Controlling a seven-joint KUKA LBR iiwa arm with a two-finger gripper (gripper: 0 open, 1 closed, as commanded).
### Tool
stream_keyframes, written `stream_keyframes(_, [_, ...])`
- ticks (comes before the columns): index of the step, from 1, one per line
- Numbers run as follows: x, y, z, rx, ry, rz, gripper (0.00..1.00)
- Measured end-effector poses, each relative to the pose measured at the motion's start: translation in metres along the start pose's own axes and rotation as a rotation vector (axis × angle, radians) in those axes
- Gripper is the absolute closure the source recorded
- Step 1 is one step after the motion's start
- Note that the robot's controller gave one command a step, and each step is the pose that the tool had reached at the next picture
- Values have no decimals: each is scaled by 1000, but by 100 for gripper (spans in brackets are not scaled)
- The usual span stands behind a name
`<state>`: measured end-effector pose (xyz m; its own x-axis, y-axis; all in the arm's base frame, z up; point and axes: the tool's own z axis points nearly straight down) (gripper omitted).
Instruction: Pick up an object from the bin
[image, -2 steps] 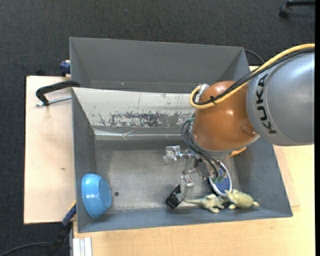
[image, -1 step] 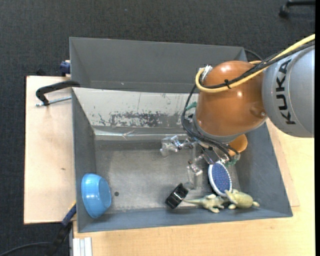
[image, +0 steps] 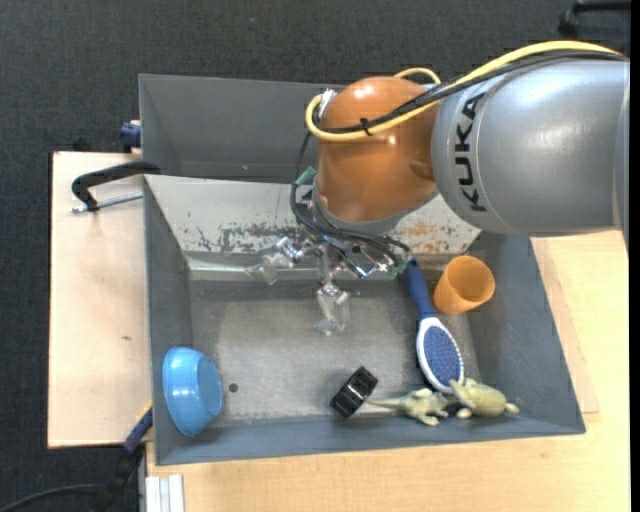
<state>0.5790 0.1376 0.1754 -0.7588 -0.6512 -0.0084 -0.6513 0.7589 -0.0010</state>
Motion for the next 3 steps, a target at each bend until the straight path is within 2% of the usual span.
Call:
stream_keyframes(1, [81, 6, 56, -5, 12, -232, 0])
stream_keyframes(2, [98, -17, 44, -1, 6, -196, 0])
stream_keyframes(3, [98, -15, 45, -3, 6, -198, 100])
